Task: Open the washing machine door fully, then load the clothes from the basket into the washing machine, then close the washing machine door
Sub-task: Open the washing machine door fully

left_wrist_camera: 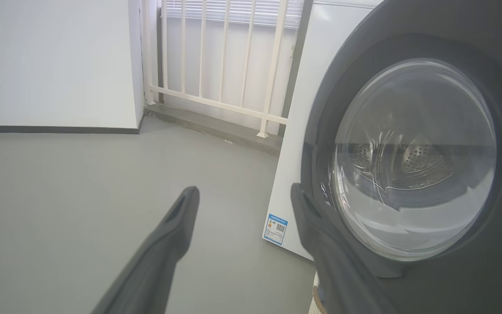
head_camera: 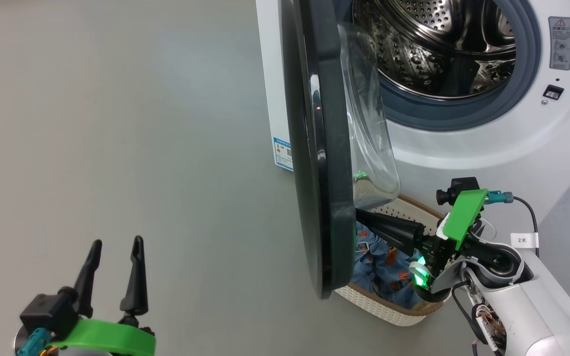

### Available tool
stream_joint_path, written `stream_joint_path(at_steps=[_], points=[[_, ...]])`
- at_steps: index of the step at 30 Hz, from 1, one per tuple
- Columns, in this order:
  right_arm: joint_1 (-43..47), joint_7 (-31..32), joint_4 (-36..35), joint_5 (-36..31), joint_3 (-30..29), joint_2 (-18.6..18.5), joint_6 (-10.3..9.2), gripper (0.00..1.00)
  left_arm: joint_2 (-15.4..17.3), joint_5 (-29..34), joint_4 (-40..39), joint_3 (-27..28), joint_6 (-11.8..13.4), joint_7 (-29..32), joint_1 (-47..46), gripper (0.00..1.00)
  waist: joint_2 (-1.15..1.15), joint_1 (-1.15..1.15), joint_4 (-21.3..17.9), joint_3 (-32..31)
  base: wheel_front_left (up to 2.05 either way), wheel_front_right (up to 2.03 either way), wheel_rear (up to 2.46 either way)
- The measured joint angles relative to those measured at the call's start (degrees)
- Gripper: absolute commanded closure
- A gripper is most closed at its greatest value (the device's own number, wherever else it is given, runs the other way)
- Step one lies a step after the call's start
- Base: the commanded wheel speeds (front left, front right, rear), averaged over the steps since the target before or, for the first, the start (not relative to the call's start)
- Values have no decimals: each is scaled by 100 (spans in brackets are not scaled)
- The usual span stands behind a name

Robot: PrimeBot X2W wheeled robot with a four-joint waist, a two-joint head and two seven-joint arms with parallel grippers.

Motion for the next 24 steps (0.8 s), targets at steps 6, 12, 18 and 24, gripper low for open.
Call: stream_joint_path(at_steps=[6, 12, 18, 24], points=[[-7, 7, 33, -3, -23, 35, 0, 100, -63, 19, -11, 31, -1, 0, 0, 0, 0, 0, -3, 3, 0, 0, 0], [2, -55, 11, -63, -199, 87, 0, 100, -60, 58, 14, -45, -1, 0, -1, 0, 0, 0, -39, -101, 0, 0, 0], [40, -241, -243, -159, -413, 105, 0, 83, 8, 96, 110, -183, -1, 0, 0, 0, 0, 0, -155, -251, 0, 0, 0], [284, -513, -826, -308, -591, 98, 0, 0, 90, 87, 148, -272, -1, 0, 1, 0, 0, 0, -405, -329, 0, 0, 0]])
